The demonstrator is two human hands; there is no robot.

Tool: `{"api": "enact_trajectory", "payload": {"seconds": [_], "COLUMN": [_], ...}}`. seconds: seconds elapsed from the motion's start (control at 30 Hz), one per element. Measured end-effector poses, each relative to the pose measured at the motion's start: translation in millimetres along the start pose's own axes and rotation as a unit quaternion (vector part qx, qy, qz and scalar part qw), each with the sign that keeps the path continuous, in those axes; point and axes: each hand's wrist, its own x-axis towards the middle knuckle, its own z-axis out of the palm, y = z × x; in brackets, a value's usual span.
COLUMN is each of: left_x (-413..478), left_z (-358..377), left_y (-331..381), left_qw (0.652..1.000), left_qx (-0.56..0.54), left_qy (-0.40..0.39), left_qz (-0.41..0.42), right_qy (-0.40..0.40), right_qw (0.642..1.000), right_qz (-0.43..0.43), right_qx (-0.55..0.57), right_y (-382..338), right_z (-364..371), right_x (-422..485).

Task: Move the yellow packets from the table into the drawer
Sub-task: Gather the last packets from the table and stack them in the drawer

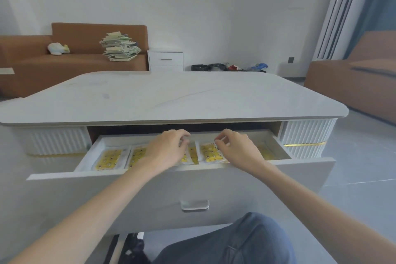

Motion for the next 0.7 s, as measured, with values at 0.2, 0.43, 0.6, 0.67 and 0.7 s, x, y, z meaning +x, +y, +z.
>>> {"api": "enact_trajectory", "payload": {"seconds": [0.2,0.43,0.6,0.67,0.7], "left_x": [-42.1,-47.7,-29.7,-21.2,-16.1], "left_z": [-5.6,-8.0,-7.3,-6.8,-6.2], "left_y": [-29.9,-52.6,-68.6,-76.7,-80.7], "left_qw": [0.996,0.988,0.975,0.972,0.971], "left_qx": [-0.009,0.031,0.166,0.200,0.208], "left_qy": [0.090,0.127,0.095,0.088,0.082], "left_qz": [-0.007,0.082,0.109,0.088,0.082], "right_qy": [0.091,0.176,0.132,0.113,0.105], "right_qw": [0.988,0.949,0.933,0.930,0.929], "right_qz": [-0.069,-0.223,-0.285,-0.276,-0.269], "right_qx": [-0.107,-0.135,-0.174,-0.214,-0.232], "right_y": [-15.4,2.4,15.4,15.6,14.4], "right_z": [36.4,45.2,41.9,42.9,43.5], "right_x": [-22.2,-16.3,6.8,19.0,25.4]}}
